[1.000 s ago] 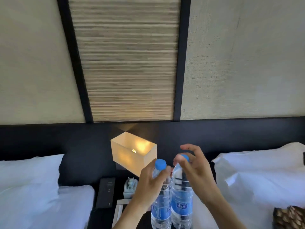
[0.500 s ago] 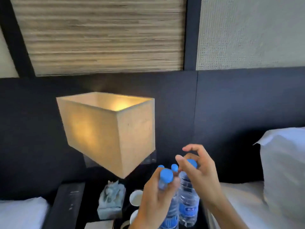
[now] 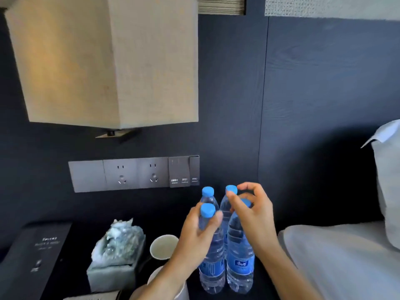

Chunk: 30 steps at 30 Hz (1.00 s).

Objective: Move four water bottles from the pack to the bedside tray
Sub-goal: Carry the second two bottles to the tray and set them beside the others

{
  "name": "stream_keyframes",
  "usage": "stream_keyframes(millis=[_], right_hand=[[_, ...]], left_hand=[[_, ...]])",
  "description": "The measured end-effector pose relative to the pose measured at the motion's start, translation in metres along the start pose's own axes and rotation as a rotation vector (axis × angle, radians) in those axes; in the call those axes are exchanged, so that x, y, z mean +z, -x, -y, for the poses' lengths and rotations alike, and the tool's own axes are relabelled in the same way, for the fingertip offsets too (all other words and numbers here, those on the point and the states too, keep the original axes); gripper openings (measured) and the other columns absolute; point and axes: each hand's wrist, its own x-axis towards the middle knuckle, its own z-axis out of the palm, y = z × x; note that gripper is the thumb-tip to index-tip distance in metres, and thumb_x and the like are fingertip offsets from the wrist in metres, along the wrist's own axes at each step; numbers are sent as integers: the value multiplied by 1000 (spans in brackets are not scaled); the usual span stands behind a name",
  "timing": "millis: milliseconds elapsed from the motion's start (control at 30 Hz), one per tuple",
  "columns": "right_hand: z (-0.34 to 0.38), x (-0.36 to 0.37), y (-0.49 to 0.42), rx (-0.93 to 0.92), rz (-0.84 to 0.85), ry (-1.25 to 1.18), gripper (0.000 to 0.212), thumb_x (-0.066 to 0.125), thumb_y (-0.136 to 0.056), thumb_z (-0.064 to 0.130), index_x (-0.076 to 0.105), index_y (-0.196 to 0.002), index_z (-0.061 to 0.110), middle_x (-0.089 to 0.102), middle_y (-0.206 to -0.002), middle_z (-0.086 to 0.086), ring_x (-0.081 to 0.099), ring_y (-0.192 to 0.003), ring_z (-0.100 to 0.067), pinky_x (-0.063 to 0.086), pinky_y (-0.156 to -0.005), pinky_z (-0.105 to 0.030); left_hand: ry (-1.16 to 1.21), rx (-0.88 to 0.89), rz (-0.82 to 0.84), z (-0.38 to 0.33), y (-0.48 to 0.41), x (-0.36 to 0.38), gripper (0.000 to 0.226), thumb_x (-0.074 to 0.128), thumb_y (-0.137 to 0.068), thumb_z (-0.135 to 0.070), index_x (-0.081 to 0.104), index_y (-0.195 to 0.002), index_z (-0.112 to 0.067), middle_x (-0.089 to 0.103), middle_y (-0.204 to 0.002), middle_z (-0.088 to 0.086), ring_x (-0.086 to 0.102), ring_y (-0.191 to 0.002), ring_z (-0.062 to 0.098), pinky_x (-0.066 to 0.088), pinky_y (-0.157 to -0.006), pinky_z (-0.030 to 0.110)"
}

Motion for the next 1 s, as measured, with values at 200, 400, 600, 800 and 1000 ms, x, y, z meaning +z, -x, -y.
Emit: stream_keyframes(millis=[200,400,600,800,1000], right_hand=[[-20,8,-6,44,-54,1,27,84,-81,33,62,-97,28,77,-83,-3,75,-78,-22,61,-78,-43],[-28,13,-11,28,-88,-6,27,83,-80,39,62,-89,25,75,-84,-1,74,-77,-21,59,-71,-31],[-45,-3,-5,-45,55,-5,3,60,-96,23,63,-97,22,74,-87,-7,69,-78,-16,56,-74,-36],[-46,-23,-5,-105,260,83,23,62,-97,9,60,-117,20,74,-111,-8,72,-99,-17,59,-87,-36],[-43,-17,-3,-88,143,152,43,81,-87,27,60,-124,17,71,-100,-2,70,-82,-8,61,-79,-32]], left_hand=[[-142,-105,-2,15,-17,8,37,57,-76,-74,62,-103,-50,48,-116,-2,56,-114,5,41,-94,16],[-244,-64,-66,29,-27,12,62,47,-82,-80,62,-119,-32,43,-111,1,49,-115,15,44,-105,31],[-350,-11,-79,33,-22,16,67,28,-83,-86,56,-110,-31,44,-112,3,46,-114,20,41,-109,44],[-575,-72,1,24,-29,3,36,23,-79,-75,41,-89,-46,41,-98,-10,41,-109,23,30,-97,40],[-517,-65,56,19,-33,2,35,36,-79,-73,49,-96,-46,51,-115,6,49,-117,31,41,-110,55]])
